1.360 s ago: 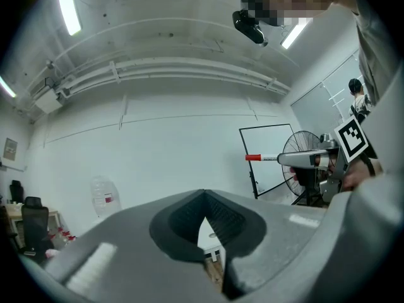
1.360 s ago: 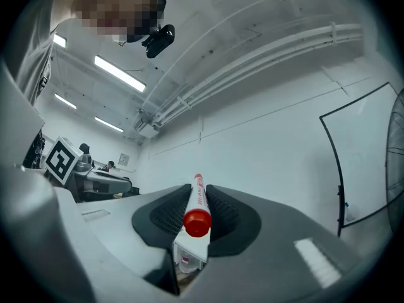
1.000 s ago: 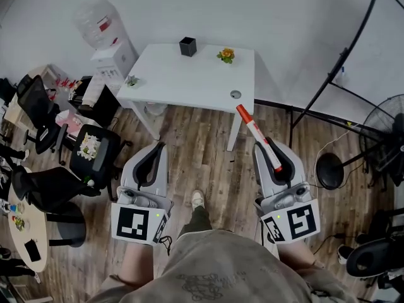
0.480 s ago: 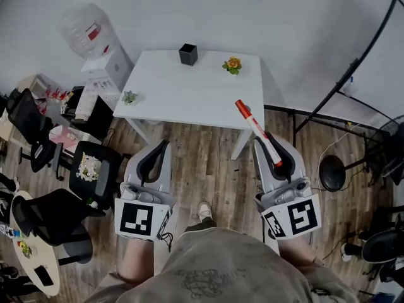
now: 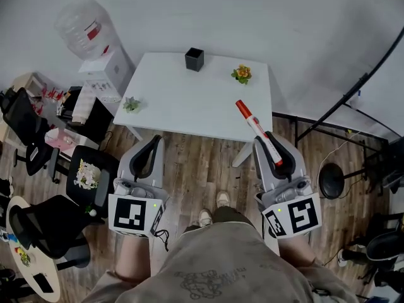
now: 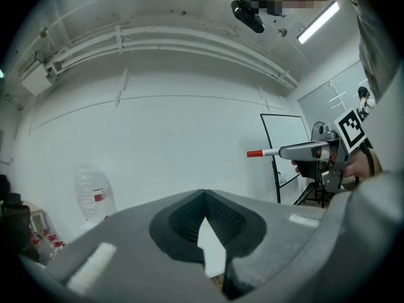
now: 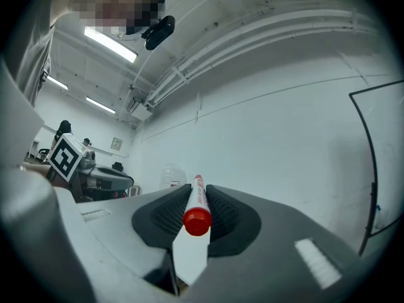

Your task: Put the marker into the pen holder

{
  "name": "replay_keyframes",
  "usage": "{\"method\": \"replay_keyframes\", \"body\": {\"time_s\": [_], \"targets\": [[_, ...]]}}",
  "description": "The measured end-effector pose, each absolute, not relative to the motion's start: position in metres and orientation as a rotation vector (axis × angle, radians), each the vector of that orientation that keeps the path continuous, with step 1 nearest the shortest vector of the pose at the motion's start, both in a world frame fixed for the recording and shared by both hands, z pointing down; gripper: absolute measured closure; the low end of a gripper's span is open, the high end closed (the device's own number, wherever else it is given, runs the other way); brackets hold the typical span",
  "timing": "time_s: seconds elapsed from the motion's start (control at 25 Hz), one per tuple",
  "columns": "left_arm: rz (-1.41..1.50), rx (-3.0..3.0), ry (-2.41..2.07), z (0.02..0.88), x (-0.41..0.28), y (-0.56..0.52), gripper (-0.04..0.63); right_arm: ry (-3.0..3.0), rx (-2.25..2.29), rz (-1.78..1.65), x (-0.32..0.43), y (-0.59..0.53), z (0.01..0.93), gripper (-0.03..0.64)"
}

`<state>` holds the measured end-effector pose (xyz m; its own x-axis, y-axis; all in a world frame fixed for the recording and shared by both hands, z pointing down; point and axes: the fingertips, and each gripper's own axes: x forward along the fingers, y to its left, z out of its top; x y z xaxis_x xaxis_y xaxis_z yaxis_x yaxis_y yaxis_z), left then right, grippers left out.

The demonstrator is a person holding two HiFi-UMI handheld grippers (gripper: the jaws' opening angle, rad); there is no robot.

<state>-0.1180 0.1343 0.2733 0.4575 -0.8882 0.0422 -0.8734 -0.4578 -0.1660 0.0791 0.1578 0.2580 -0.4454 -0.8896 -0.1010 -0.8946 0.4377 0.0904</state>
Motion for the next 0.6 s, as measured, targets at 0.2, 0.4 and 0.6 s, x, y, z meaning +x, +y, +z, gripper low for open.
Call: {"method": "replay_keyframes", "body": {"time_s": [0.2, 0.4, 0.6], "targets": [[-0.212, -2.567, 1.563, 0.278, -0.118, 0.101, 0.595, 2.642, -1.633, 0.182, 0.080, 0.119, 0.270, 0.517], [-0.227, -2.541, 1.549, 0.278, -0.112, 0.055, 0.595, 2.651, -1.619, 0.186, 0.083, 0.073, 0.276, 0.517], [-0.254, -2.533, 1.545, 0.278, -0.102, -0.005, 0.595, 2.652, -1.609, 0.177, 0.090, 0.012, 0.277, 0.517]]}}
